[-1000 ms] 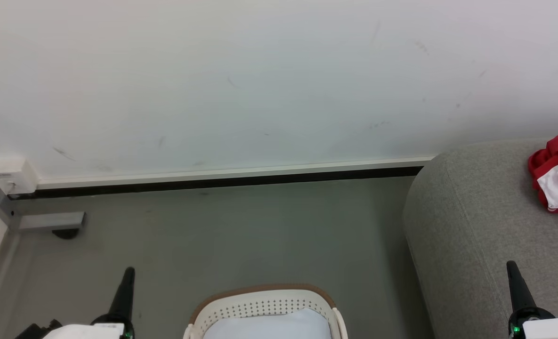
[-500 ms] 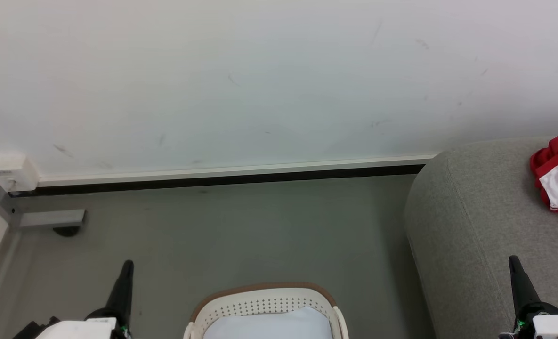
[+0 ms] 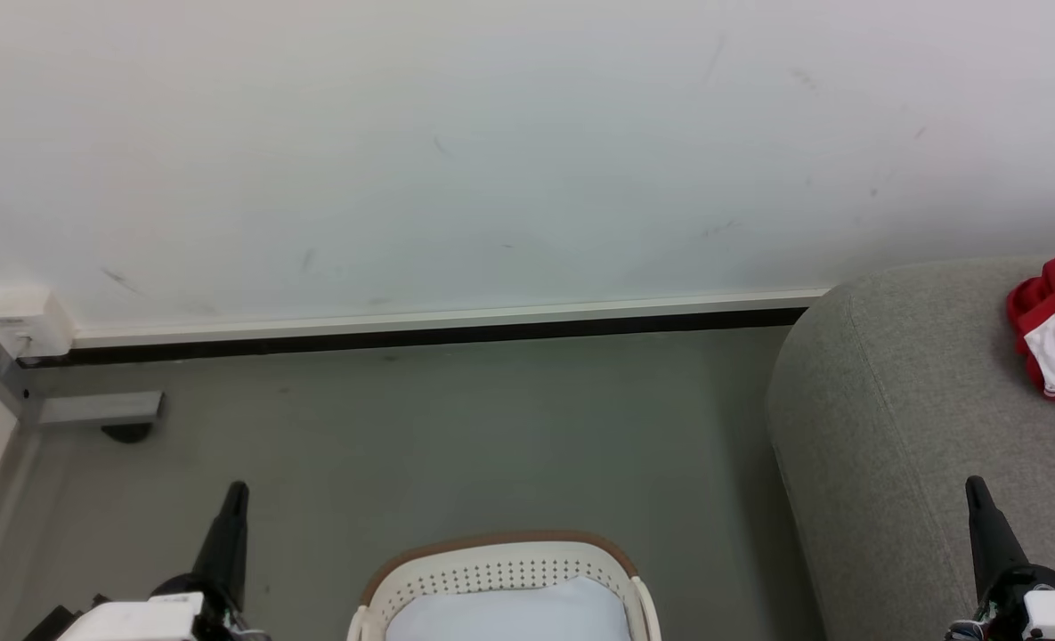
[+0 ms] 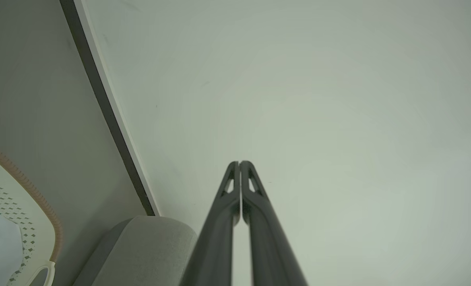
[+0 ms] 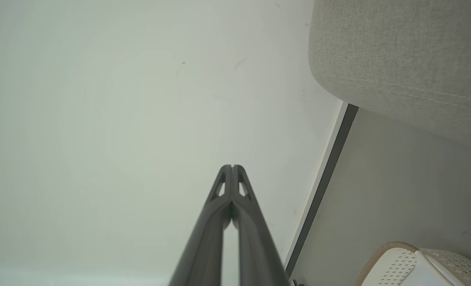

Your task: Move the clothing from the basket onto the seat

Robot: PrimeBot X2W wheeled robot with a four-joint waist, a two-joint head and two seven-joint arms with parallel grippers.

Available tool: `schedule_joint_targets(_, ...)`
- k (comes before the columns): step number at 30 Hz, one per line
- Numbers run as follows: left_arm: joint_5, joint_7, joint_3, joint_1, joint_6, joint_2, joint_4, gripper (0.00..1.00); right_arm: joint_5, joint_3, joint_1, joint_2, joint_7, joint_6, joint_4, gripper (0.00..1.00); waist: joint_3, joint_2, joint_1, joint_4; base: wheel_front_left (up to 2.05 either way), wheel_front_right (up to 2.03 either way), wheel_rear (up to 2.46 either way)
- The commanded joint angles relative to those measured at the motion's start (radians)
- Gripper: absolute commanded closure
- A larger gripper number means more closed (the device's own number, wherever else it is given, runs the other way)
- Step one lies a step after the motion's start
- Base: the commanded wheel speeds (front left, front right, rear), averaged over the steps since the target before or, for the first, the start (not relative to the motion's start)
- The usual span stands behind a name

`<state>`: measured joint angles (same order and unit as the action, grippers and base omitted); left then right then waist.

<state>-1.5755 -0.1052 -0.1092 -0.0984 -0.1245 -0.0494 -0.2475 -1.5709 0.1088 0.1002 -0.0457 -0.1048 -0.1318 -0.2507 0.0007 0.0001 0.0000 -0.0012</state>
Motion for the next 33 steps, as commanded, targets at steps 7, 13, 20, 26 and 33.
schedule_joint_targets(7, -0.043, -0.013, -0.008, -0.016, -0.008, -0.001, 0.003, 1.0, -0.043, 0.008, 0.014, -0.008, -0.013, 0.002, 0.01, 1.0, 0.002, -0.0001, 0.0, 0.001, 0.0, 0.0, 0.0)
schedule_joint_targets(13, -0.043, -0.013, -0.007, -0.016, -0.008, -0.002, 0.003, 1.0, -0.043, 0.008, 0.014, -0.008, -0.013, 0.002, 0.009, 1.0, 0.002, -0.0001, 0.0, 0.001, 0.0, 0.0, 0.0)
schedule_joint_targets(20, -0.043, -0.013, -0.007, -0.016, -0.008, -0.002, 0.003, 1.0, -0.043, 0.008, 0.014, -0.008, -0.013, 0.002, 0.009, 1.0, 0.002, -0.0001, 0.0, 0.001, 0.0, 0.0, 0.0)
schedule_joint_targets(26, -0.043, -0.013, -0.007, -0.016, -0.008, -0.002, 0.003, 1.0, -0.043, 0.008, 0.014, -0.008, -0.013, 0.002, 0.009, 1.0, 0.002, -0.0001, 0.0, 0.001, 0.0, 0.0, 0.0)
schedule_joint_targets(33, -0.044, -0.013, -0.007, -0.016, -0.008, -0.002, 0.003, 1.0, -0.043, 0.008, 0.014, -0.008, -0.013, 0.002, 0.009, 1.0, 0.002, -0.0001, 0.0, 0.001, 0.0, 0.0, 0.0)
